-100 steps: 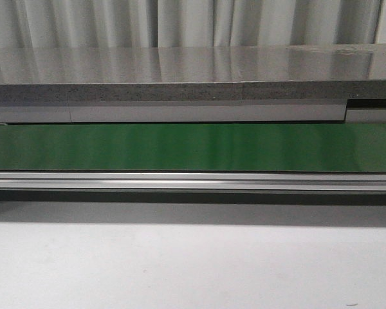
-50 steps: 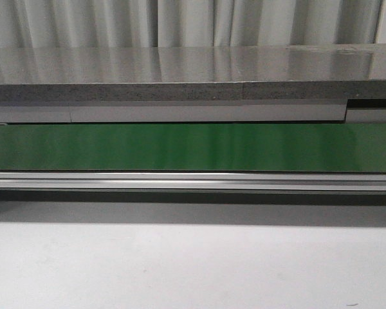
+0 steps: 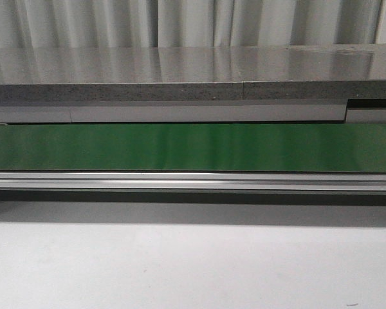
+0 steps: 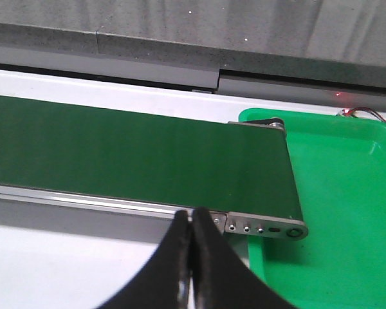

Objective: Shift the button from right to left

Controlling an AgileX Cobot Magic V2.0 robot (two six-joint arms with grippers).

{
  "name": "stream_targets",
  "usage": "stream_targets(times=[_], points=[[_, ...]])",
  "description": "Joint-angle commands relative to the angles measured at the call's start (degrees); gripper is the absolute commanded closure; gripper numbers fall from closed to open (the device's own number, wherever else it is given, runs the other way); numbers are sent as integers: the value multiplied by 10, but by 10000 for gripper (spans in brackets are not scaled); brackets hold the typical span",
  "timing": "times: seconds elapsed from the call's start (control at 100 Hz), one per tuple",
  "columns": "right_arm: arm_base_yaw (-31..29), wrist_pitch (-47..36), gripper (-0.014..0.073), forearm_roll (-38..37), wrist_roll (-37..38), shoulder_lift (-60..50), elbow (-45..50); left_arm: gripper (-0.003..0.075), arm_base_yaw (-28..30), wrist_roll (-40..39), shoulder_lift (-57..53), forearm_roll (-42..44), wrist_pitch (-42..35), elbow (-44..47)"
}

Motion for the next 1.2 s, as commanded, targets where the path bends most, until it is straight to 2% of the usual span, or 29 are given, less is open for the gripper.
stream_targets(times=[0.0,0.13,0.39,0.75,0.97,1.19], points=[[-1,-45,662,-1,-2,7,-14,547,-4,-8,-54,-21,-10,-14],[-1,-45,662,-1,-2,7,-14,741,-23,-8,-80,-34,-10,-14],[-1,-45,662,-1,-2,7,-14,740,-90,-8,-127,-36,-8,-14],[-1,-45,662,-1,-2,7,-14,740,-162,-8,-187,-114,-10,-13],[-1,-45,662,-1,-2,7,-14,741,-214,-8,-215,-115,-10,-11],[-1,-45,662,-1,-2,7,-14,741,-238,-8,-279,-115,-45,49]])
